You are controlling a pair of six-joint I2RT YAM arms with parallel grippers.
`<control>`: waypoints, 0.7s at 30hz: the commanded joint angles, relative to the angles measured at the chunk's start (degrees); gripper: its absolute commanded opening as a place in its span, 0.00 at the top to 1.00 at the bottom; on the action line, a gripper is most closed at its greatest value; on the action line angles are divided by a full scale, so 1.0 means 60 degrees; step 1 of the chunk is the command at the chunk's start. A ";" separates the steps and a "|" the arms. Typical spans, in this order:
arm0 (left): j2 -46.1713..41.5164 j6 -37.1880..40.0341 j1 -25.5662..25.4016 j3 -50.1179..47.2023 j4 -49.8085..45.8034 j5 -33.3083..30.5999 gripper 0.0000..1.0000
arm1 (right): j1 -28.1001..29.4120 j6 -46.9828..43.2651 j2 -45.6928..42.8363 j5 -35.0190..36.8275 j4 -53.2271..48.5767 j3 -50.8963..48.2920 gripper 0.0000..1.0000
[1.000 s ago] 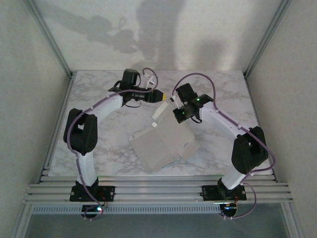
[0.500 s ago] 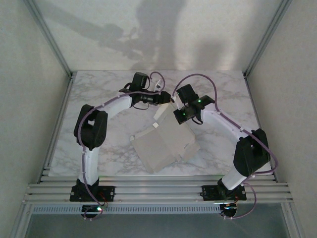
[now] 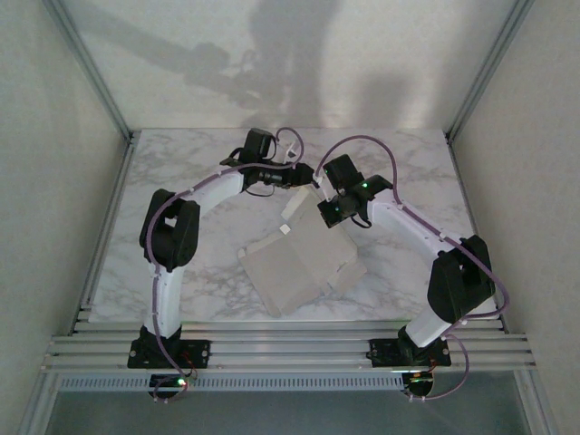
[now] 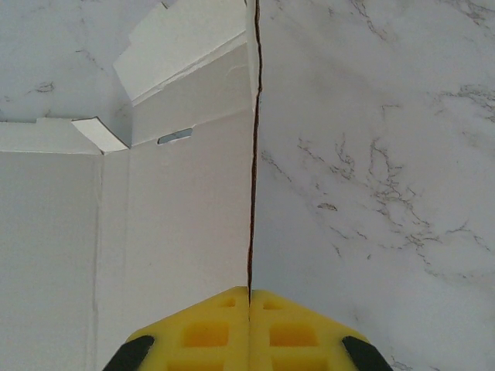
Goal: Fold the paper box
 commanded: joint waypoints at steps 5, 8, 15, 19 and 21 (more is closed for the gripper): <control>0.0146 0.0933 -0.0109 0.0357 -0.0893 0.0703 0.43 | 0.0094 0.0049 -0.0305 0.0005 -0.0059 -0.0129 1.00; 0.0134 0.1065 -0.0122 0.0365 -0.1031 0.0810 0.43 | 0.0086 0.0064 -0.0305 0.0018 -0.0057 -0.0141 1.00; -0.0092 0.1593 -0.0130 0.0343 -0.1571 0.0890 0.47 | 0.0097 0.0079 -0.0259 0.0119 -0.0045 -0.0195 1.00; -0.0174 0.1856 -0.0164 0.0281 -0.1913 0.0936 0.50 | 0.0096 0.0093 -0.0230 0.0135 -0.0014 -0.0210 1.00; -0.0169 0.1948 -0.0206 0.0233 -0.2025 0.0946 0.50 | 0.0086 0.0106 -0.0232 0.0122 0.0014 -0.0203 1.00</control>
